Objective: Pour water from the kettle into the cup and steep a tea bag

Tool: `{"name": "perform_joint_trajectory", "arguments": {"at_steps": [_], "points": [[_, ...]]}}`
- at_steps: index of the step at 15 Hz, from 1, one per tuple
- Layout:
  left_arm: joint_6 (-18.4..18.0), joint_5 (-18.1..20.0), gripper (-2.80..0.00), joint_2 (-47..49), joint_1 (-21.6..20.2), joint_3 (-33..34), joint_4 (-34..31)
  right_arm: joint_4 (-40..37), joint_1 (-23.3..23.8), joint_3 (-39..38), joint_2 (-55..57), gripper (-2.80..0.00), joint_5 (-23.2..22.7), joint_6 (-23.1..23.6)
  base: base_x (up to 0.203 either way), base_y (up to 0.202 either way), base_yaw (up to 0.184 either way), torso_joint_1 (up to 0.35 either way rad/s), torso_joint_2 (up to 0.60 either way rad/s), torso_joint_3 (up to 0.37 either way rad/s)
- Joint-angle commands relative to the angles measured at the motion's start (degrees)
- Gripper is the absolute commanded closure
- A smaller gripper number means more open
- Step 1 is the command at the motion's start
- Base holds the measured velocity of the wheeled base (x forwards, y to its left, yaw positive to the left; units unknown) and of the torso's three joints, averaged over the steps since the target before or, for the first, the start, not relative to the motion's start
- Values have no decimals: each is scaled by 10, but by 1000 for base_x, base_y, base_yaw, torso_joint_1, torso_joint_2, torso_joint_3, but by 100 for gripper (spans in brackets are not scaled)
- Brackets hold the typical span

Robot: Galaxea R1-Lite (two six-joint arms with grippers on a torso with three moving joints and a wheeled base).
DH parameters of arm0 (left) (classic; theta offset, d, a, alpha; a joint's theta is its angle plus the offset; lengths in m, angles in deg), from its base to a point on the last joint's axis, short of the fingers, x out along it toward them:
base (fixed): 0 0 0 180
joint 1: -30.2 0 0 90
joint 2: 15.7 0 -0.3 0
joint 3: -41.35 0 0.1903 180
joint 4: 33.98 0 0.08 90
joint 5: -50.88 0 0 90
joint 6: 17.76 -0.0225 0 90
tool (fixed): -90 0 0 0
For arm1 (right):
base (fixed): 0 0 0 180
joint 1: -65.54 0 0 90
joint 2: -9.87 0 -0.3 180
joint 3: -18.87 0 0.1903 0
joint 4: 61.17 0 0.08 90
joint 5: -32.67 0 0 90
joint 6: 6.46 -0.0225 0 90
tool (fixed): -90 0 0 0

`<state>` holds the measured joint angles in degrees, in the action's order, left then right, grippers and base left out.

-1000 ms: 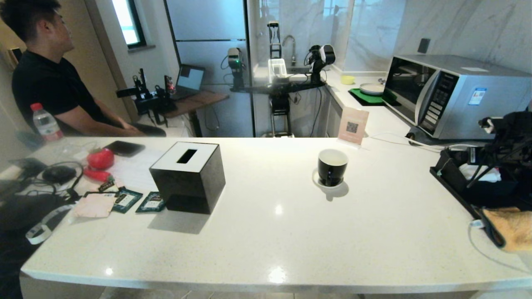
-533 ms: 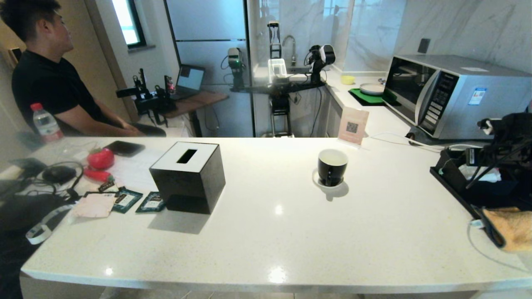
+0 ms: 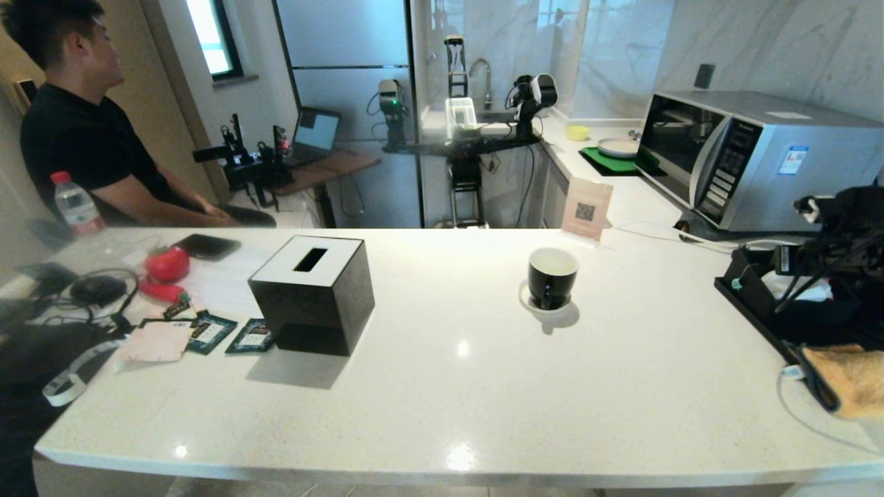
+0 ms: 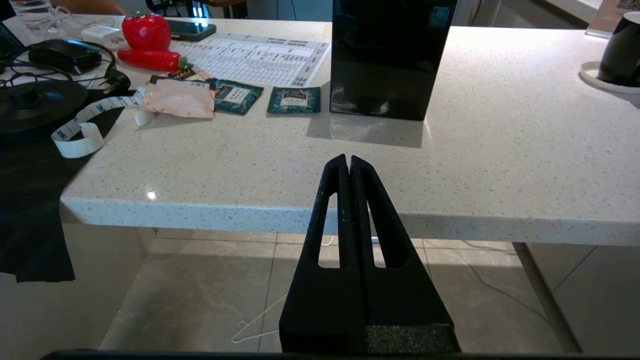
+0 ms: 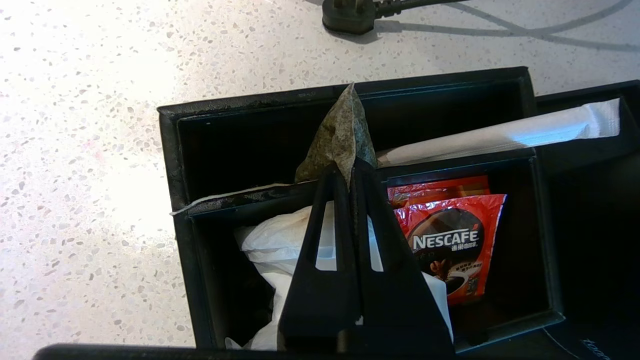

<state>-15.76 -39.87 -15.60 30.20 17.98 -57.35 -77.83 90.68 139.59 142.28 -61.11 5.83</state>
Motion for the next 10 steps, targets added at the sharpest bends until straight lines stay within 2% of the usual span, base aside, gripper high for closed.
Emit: {"name": "perform_joint_trajectory", "arguments": {"at_steps": [1,10], "points": [[0,0,0,1,0,0,0,1,0,0,-8,0,0,1,0,0,0,0,0,0],[0,0,0,1,0,0,0,0,0,-4,-43,0,-1,-1,0,0,0,0,0,0]]}}
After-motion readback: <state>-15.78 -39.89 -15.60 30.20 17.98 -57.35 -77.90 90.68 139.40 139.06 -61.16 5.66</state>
